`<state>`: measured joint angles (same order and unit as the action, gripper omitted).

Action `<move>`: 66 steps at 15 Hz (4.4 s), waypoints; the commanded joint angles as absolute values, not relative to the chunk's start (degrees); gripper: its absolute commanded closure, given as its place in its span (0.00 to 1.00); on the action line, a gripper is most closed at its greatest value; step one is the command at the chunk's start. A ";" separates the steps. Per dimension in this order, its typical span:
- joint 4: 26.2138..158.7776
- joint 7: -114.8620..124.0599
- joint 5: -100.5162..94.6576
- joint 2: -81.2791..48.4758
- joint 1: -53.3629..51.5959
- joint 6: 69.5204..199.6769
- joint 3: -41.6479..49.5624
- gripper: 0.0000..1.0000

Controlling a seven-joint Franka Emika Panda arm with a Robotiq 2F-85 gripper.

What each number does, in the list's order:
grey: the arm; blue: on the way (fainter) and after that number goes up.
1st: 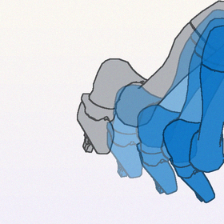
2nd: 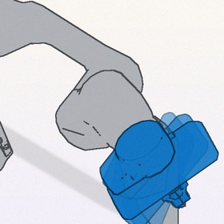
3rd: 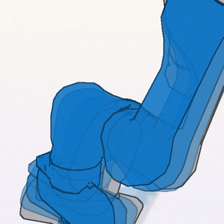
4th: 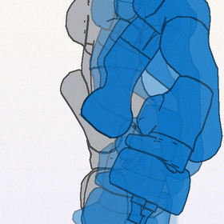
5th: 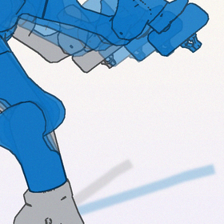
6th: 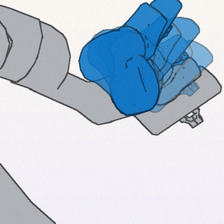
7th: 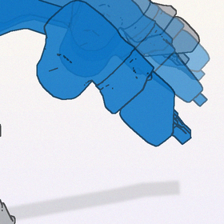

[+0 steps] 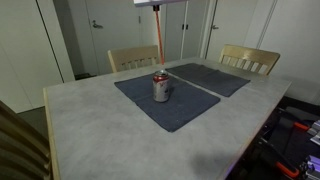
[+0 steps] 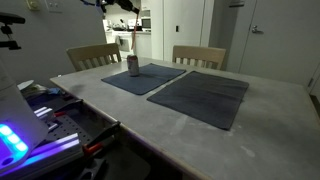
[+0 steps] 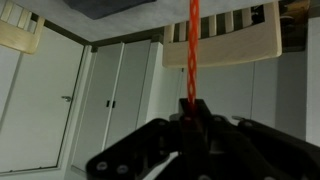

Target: Place the red straw in the can

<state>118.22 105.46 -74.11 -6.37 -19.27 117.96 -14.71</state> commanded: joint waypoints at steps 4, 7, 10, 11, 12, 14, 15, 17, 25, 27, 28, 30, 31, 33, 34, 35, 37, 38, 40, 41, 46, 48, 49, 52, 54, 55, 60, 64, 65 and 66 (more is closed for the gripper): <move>119.01 106.84 -75.66 -6.54 -17.33 122.26 -14.38 0.98; 118.80 106.76 -75.55 -7.03 -16.99 123.58 -14.16 0.98; 119.12 106.92 -75.46 -7.11 -16.68 124.54 -13.97 0.98; 119.02 106.94 -75.42 -7.41 -16.58 124.85 -13.93 0.98; 119.09 106.95 -75.34 -7.51 -16.53 125.01 -13.91 0.98; 119.31 107.20 -75.22 -7.73 -16.37 125.50 -13.79 0.98; 119.48 107.59 -75.27 -7.84 -16.37 125.69 -13.75 0.98; 119.39 108.18 -75.33 -8.40 -16.33 126.08 -13.66 0.98; 120.68 111.05 -75.49 -9.11 -16.52 126.00 -13.68 0.98; 121.11 111.59 -75.56 -8.99 -16.51 126.01 -13.67 0.98; 121.15 111.60 -75.43 -8.95 -16.44 125.97 -13.63 0.98; 121.63 112.03 -75.46 -8.69 -16.45 125.82 -13.64 0.98; 121.63 111.99 -75.41 -8.62 -16.42 125.62 -13.60 0.98; 121.89 111.96 -75.45 -8.27 -16.50 125.08 -13.60 0.98; 121.91 111.79 -75.42 -8.11 -16.54 124.78 -13.61 0.98; 121.96 111.49 -75.34 -7.79 -16.64 124.26 -13.66 0.98; 121.77 110.84 -75.24 -7.32 -16.78 123.40 -13.77 0.98; 121.68 110.49 -75.16 -7.03 -16.86 122.94 -13.84 0.98; 121.25 109.53 -74.89 -6.46 -16.94 122.03 -13.97 0.98; 121.00 109.04 -74.76 -6.19 -16.93 121.68 -14.00 0.98; 120.15 106.90 -74.11 -5.41 -16.87 120.29 -14.15 0.98; 119.49 105.58 -73.73 -5.46 -16.75 120.05 -14.11 0.98; 119.16 105.29 -73.75 -5.67 -16.65 120.25 -14.03 0.98; 118.36 105.42 -74.08 -6.41 -16.43 121.19 -13.79 0.98; 118.05 105.94 -74.18 -7.00 -16.31 121.68 -13.67 0.98; 117.97 106.12 -74.13 -7.29 -16.22 121.99 -13.61 0.98; 118.28 107.61 -74.23 -8.37 -15.92 123.19 -13.44 0.98; 118.23 108.14 -74.30 -9.78 -15.96 124.21 -13.30 0.98; 118.58 108.60 -74.41 -9.90 -16.00 124.37 -13.28 0.98; 118.98 109.16 -74.39 -9.95 -16.12 124.35 -13.36 0.98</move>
<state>118.74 108.15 -74.09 -9.08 -16.81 122.57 -13.20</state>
